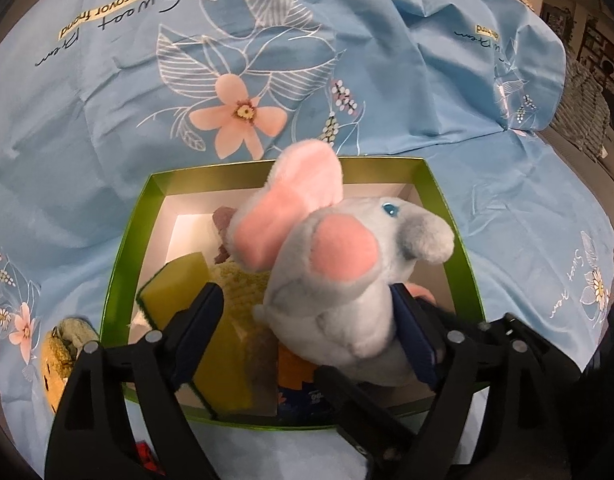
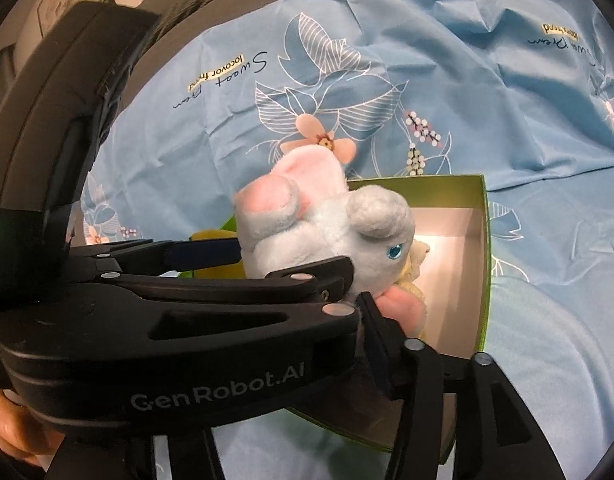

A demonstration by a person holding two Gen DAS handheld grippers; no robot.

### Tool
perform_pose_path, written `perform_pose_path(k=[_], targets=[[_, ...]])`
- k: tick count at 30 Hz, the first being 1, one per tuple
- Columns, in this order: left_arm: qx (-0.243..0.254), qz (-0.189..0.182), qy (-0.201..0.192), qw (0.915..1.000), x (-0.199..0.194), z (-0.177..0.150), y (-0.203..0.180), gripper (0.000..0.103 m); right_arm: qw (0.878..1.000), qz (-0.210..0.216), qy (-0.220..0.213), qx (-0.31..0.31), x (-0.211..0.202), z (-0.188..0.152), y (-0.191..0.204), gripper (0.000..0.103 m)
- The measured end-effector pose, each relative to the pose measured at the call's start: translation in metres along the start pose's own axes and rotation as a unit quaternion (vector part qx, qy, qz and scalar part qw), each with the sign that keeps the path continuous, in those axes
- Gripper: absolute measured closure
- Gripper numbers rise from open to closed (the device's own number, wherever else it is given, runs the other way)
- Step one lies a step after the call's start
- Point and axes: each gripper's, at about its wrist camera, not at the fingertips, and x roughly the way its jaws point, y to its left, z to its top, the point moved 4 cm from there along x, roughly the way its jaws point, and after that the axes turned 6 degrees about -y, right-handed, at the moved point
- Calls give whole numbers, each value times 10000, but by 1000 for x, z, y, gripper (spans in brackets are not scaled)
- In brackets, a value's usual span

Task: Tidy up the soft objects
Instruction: 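Lower the grey elephant plush into the green box and open the left gripper, then move the left gripper to the red-and-white puff and close on it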

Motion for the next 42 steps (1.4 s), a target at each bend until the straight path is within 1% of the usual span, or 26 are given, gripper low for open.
perform_pose_path(k=[1, 5, 6, 7, 13, 14, 16, 21, 23, 26, 28, 32, 35, 39, 42], targets=[[-51, 20, 17, 10000, -1, 0, 3, 13, 10000, -66, -26, 0, -1, 0, -1, 34], [-106, 76, 15, 9999, -8, 1, 8, 2, 9998, -111, -131, 90, -7, 3, -7, 31], [-98, 101, 2, 9999, -10, 1, 9, 1, 9997, -141, -160, 110, -9, 3, -8, 27], [-98, 114, -18, 9999, -12, 1, 9, 1, 9995, -215, -193, 125, -11, 4, -10, 24], [-156, 163, -187, 9996, -25, 3, 11, 1, 9975, -617, -324, 63, -19, 7, -16, 23], [-160, 186, -232, 9994, -28, 3, 11, 1, 9974, -639, -337, 59, -20, 8, -17, 22], [-180, 189, -278, 9993, -31, 3, 12, 1, 9971, -675, -353, 89, -21, 9, -18, 18], [-362, 137, -470, 9981, -46, 1, 17, 1, 9968, -710, -336, 138, -22, 9, -20, 17], [-428, 139, -601, 9972, -55, -1, 18, 1, 9967, -725, -347, 124, -24, 9, -19, 17], [-510, 0, -954, 9941, -77, -7, 17, 1, 9962, -751, -407, 142, -27, 9, -19, 17], [-590, -142, -1200, 9909, -95, -15, 20, 1, 9960, -751, -458, 158, -30, 9, -18, 17], [-909, -254, -1485, 9844, -123, -39, 40, 1, 9959, -725, -545, 59, -37, 7, -11, 17], [-1237, -172, -1616, 9789, -139, -62, 67, 1, 9957, -692, -605, -126, -42, 3, -2, 17], [-1695, 2, -1692, 9709, -150, -91, 104, 1, 9949, -583, -727, -394, -47, 0, 14, 17], [-2001, 145, -1469, 9686, -148, -118, 127, 1, 9936, -457, -842, -601, -48, -4, 30, 17]])
